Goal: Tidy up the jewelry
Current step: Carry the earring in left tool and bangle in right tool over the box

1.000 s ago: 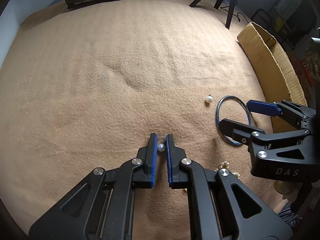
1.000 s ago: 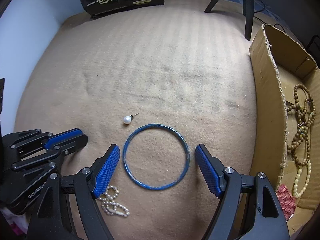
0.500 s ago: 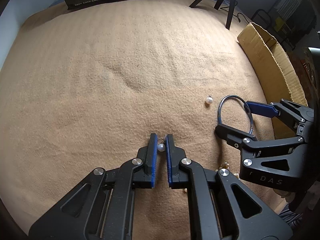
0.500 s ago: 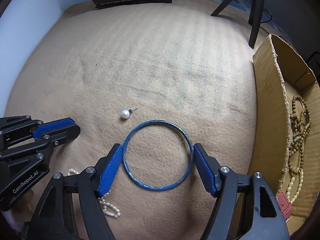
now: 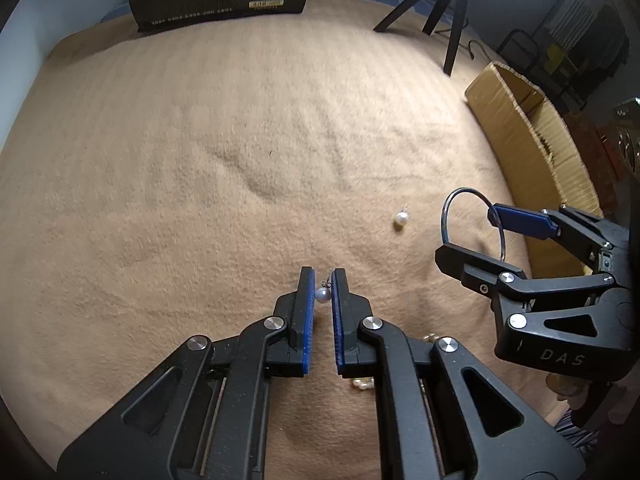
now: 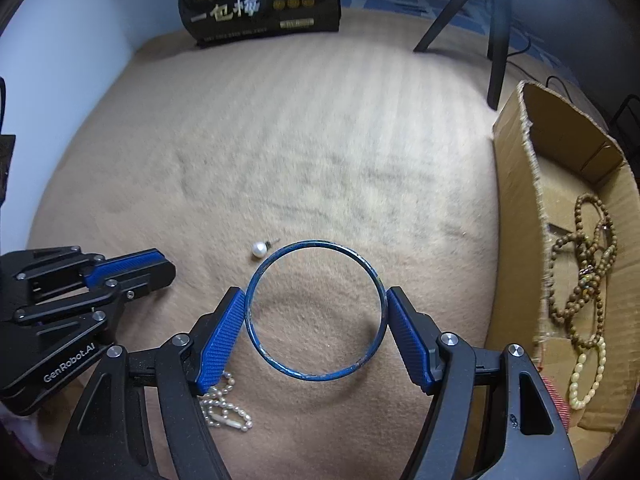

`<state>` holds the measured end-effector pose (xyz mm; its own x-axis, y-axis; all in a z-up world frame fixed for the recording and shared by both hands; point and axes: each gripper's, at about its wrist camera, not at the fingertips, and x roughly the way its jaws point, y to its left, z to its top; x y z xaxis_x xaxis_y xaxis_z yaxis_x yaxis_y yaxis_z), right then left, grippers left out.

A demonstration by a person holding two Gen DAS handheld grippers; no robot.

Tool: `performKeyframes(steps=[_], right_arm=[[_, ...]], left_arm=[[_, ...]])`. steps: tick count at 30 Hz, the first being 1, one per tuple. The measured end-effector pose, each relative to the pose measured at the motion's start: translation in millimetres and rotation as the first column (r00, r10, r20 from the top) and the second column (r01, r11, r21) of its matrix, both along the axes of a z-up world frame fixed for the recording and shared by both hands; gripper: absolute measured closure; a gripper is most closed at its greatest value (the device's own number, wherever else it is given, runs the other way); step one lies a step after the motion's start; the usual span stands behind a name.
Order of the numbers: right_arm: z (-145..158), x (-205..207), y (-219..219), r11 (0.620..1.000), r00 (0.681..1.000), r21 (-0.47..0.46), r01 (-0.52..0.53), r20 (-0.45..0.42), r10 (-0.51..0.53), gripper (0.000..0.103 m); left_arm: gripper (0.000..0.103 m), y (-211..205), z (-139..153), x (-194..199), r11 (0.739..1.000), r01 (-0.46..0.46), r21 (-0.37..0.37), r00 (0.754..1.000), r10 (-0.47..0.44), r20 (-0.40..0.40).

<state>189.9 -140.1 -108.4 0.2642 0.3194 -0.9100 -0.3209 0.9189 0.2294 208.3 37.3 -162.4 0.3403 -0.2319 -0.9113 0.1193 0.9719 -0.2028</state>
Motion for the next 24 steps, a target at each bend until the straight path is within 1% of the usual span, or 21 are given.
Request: performKeyframes(steps=[9, 11, 18, 24], right_arm=[[28.5, -6.3, -21.4, 0.998, 0.999, 0.053, 0.019, 0.049, -0.022, 0.032], [34.5, -6.8, -27.4, 0.998, 0.998, 0.054, 0.024, 0.065, -0.027, 0.032], [55.5, -8.8, -55.8, 0.996, 0.992, 0.072, 0.06, 0.104, -0.067, 0.032], [67.1, -12.2, -82.3, 0.993, 0.987, 0.072, 0.091, 0.128, -0.1, 0.032]], left_arm=[[0.097, -11.1, 27.4, -5.8, 0.999, 0.015, -0.044, 0.998, -0.013, 0.057], [0.097, -16.4, 35.2, -8.8, 0.999, 0.029, -0.041, 0.997, -0.026, 0.079], [0.097, -36.7, 56.4, -7.2, 0.995, 0.056, -0.087, 0.991, -0.045, 0.122], [0.097, -58.5, 73.3, -6.3, 0.99, 0.089, -0.111, 0.985, -0.071, 0.157]])
